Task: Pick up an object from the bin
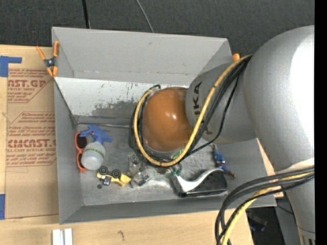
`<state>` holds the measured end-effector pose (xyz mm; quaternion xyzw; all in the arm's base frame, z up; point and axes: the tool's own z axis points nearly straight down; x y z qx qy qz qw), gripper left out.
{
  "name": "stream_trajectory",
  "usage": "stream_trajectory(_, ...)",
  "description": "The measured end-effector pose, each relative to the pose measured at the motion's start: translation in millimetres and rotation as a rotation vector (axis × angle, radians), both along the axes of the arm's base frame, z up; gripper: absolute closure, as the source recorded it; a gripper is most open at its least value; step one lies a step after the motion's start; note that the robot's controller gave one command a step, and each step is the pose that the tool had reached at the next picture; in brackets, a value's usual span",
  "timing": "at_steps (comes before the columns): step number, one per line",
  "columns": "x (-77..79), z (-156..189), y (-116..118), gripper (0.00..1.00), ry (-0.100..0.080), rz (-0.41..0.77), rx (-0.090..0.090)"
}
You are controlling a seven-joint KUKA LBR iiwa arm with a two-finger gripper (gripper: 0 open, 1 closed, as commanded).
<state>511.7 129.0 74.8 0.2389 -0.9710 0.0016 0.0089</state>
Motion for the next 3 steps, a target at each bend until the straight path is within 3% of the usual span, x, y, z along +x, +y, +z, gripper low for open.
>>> stream_trajectory(2,-4.0,3,1,1.00,-0.004,-0.051,0.000)
stream_trajectory(3,-14.5,11,1,1.00,-0.016,-0.119,0.008)
